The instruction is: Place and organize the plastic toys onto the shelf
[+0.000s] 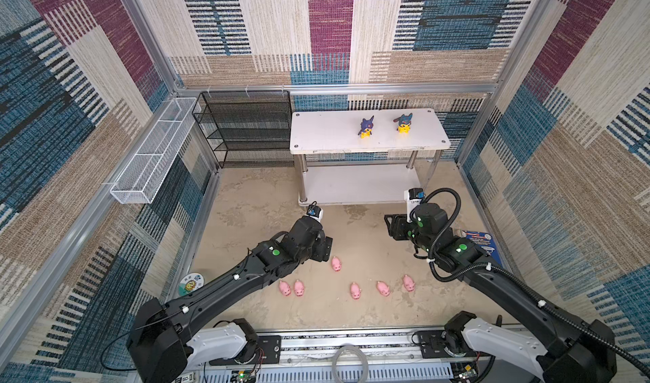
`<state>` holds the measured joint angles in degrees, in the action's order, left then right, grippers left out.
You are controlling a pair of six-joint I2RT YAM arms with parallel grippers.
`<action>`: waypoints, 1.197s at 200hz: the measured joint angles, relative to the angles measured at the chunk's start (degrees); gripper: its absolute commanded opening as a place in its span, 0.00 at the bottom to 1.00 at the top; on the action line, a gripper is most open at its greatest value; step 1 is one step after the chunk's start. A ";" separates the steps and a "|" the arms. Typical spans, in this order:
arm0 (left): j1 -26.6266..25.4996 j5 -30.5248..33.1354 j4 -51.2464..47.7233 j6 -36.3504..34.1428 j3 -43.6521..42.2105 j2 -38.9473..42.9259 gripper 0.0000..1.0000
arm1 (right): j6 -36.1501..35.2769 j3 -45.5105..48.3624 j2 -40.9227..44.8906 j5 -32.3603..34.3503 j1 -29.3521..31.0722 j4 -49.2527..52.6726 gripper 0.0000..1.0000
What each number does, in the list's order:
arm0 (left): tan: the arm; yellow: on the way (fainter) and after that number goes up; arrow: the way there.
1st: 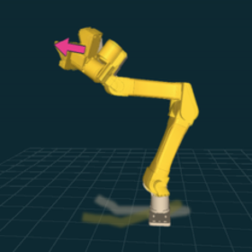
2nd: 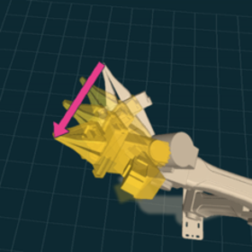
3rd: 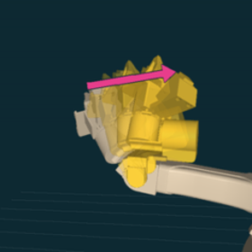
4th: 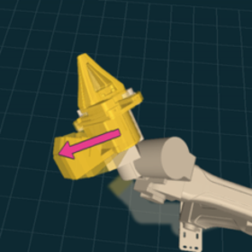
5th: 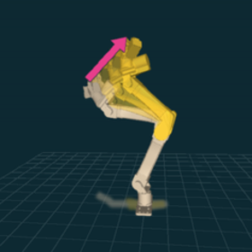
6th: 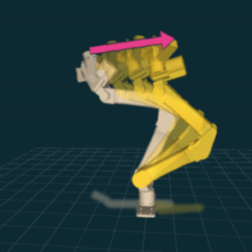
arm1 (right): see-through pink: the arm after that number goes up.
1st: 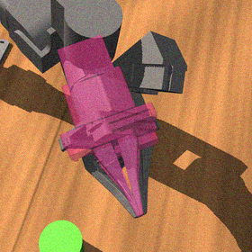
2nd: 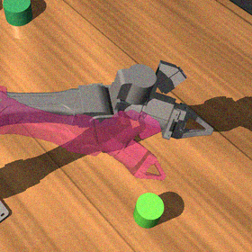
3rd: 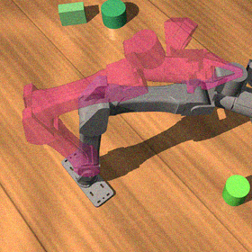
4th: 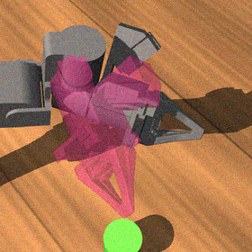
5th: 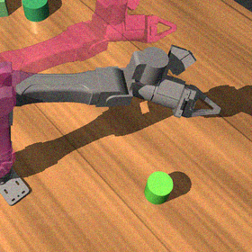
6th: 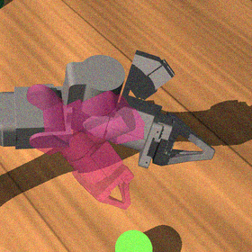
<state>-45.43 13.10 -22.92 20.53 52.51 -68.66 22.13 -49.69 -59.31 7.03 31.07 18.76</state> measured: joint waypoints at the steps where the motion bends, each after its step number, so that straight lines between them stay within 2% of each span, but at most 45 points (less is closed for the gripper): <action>1: 0.00 0.00 0.00 0.00 0.07 0.00 0.82 | -0.02 -0.42 -0.04 -0.11 0.00 -0.02 0.52; 43: 0.02 1.62 -0.28 -1.25 3.48 -0.04 0.83 | -3.63 -16.15 -4.68 -3.21 0.00 -1.88 0.52; 97: 0.28 3.50 -1.38 -3.10 5.79 0.28 0.85 | -7.52 -31.89 -17.73 -6.51 -0.02 -2.78 0.46; 158: 1.14 4.79 -1.33 -4.59 6.54 3.76 0.86 | -11.85 -48.92 -28.79 -4.92 -1.01 -0.85 0.44; 200: 2.38 4.98 -1.33 -5.73 6.54 5.25 0.86 | -11.85 -55.43 -34.16 -5.44 -2.03 0.50 0.43; 239: 2.93 4.96 -1.33 -5.77 6.49 5.77 0.86 | -11.43 -56.17 -37.18 -6.43 -2.01 3.21 0.43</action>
<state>-42.50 18.06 -24.25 14.76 59.00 -62.89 10.70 -105.86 -96.49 0.60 29.06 21.98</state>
